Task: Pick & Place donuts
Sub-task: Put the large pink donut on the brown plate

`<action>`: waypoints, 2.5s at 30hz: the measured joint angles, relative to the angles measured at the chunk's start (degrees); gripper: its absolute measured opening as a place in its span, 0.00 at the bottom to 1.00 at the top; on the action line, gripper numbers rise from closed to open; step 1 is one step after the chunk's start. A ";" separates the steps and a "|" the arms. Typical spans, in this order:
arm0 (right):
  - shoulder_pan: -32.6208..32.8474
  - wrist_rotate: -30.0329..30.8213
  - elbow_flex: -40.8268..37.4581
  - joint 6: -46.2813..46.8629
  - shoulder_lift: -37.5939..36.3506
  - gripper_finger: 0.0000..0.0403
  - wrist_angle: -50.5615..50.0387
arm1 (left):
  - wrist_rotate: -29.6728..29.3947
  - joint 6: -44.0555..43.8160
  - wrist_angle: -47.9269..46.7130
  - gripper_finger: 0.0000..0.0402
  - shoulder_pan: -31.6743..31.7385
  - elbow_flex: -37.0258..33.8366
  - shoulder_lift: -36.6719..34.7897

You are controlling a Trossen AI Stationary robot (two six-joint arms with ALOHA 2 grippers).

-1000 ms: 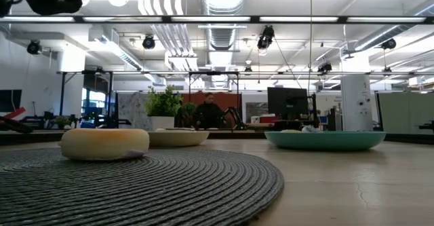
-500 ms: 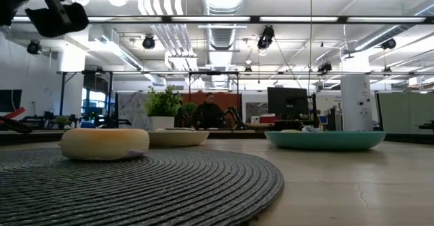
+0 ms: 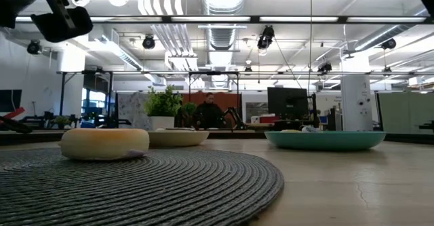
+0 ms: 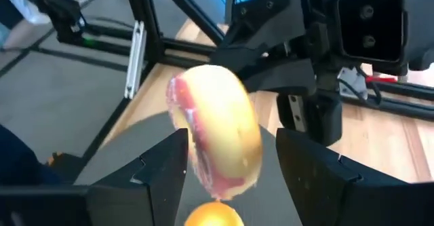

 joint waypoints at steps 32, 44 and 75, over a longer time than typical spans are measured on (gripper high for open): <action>-2.20 -2.82 0.89 2.20 0.79 0.11 -5.03 | -5.59 0.61 -2.37 0.25 2.72 0.07 -0.08; -7.91 9.84 0.81 15.20 0.77 0.07 -15.19 | -17.13 1.59 -33.95 0.34 2.71 0.17 -10.47; -23.00 5.22 8.06 31.57 20.96 0.10 -10.98 | -24.66 6.10 -40.40 0.34 2.50 5.90 -13.52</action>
